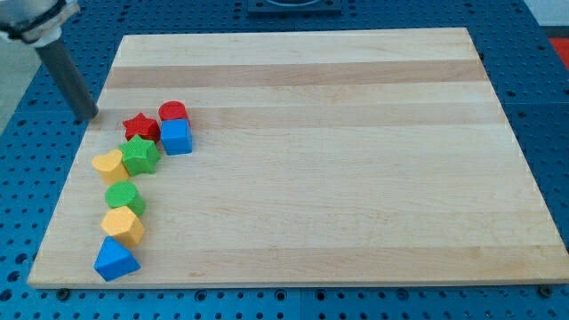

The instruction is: Move the yellow heart to the top of the green circle

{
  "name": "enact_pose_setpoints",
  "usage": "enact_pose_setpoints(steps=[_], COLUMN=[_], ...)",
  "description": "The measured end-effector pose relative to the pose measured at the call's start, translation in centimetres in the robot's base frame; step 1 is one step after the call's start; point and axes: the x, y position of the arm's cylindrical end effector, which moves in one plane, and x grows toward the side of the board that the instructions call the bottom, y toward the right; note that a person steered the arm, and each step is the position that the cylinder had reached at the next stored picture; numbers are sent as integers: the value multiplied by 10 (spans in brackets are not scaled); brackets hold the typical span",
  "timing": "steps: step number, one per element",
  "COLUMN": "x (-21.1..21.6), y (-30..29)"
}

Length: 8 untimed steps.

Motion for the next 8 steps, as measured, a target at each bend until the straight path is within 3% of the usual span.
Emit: enact_pose_setpoints(steps=[3,8], x=[76,80], y=[11,54])
